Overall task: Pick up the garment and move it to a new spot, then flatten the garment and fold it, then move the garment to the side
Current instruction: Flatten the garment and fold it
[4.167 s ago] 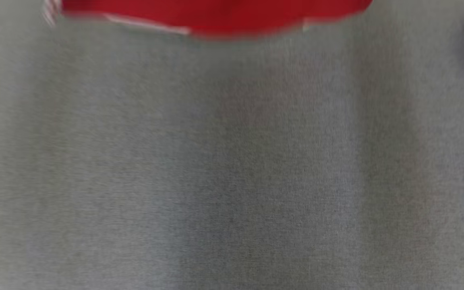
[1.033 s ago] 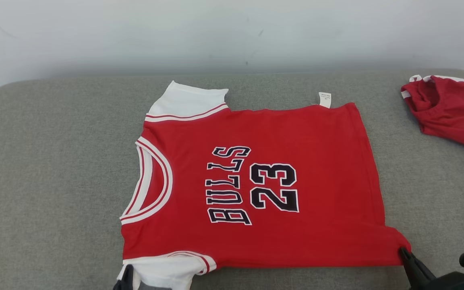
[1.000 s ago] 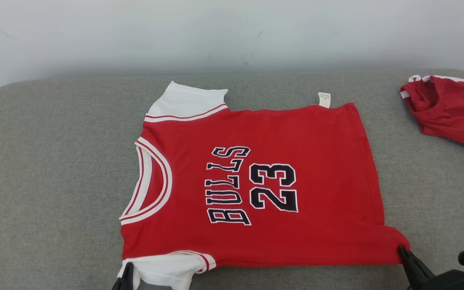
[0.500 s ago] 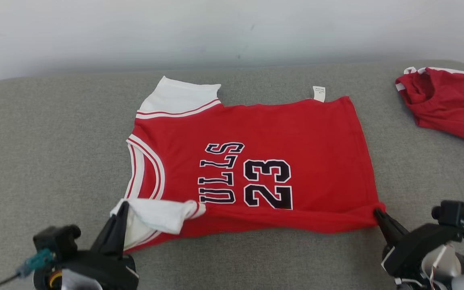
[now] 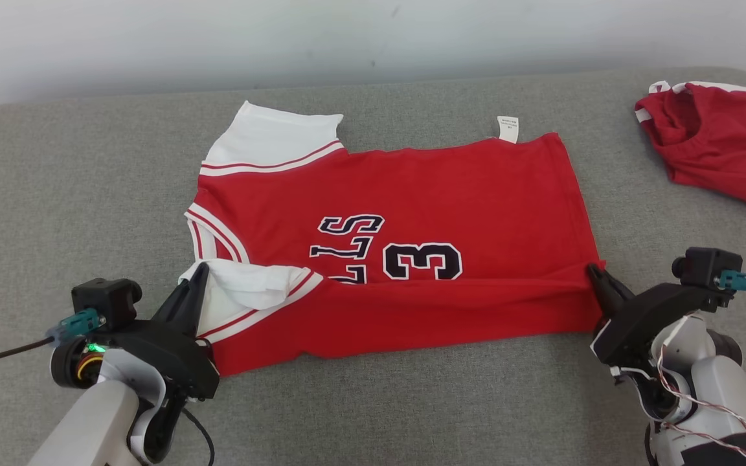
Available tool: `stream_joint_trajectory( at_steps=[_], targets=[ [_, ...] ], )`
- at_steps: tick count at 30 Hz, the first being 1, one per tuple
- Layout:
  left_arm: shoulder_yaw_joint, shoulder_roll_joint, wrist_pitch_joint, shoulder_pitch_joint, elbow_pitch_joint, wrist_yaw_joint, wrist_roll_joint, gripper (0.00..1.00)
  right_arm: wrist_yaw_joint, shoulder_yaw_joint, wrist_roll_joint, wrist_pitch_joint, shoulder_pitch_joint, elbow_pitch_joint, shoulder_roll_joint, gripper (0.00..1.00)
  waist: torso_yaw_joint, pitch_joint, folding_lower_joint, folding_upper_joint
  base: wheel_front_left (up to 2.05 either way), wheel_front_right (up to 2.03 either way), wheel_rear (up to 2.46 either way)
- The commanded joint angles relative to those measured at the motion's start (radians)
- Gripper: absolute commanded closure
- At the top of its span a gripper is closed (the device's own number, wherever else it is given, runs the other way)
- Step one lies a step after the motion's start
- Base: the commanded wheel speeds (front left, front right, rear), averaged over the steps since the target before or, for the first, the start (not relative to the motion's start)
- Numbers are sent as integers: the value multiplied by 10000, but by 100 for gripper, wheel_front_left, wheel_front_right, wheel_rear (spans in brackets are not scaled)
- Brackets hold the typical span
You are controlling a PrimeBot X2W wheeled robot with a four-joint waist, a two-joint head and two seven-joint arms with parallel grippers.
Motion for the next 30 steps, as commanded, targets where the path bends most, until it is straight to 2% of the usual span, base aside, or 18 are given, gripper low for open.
stream_joint_trajectory(
  at_steps=[1, 2, 3, 4, 5, 9, 12, 18, 30],
  targets=[
    [-88, -23, -91, -234, 277, -83, 105, 100, -28, 78, -108, -314, -228, 214, -29, 72, -10, 28, -2, -1, 0, 0, 0],
    [-183, -52, -173, -357, 442, -131, 177, 100, -28, 171, -108, -522, -301, 350, -43, 50, -7, 29, -2, -1, 0, 0, 0],
    [-208, -78, -330, -479, 588, -156, 225, 100, -28, 216, -69, -721, -367, 489, -57, 0, -3, 21, -2, -1, 0, 0, 0],
    [-225, -106, -466, -545, 747, -175, 279, 62, -28, 304, -36, -896, -399, 588, -100, 0, 3, 3, -2, -1, 0, 0, 0],
    [-248, -137, -605, -586, 894, -202, 347, 2, -28, 381, 7, -1050, -422, 691, -136, 0, 5, -21, -2, -1, 0, 0, 0],
    [-257, -252, -1018, -557, 1255, -234, 512, 0, -28, 736, 229, -1627, -226, 817, -347, 0, 12, -187, -2, -1, 0, 0, 0],
    [-124, -335, -1195, -276, 1305, -234, 501, 0, -28, 1074, 303, -1969, 31, 697, -753, 0, 36, -312, -2, -1, 0, 0, 0],
    [170, -315, -1307, 494, 826, 27, 720, 0, -28, 1237, 581, -2290, 737, 518, -1217, 0, 129, -528, -2, -1, 0, 0, 0],
    [237, -522, -1322, 2122, 333, 499, 790, 0, -28, 1085, 294, -2730, 1322, 808, -1209, 0, 289, -307, -2, -1, 0, 0, 0]
  ],
)
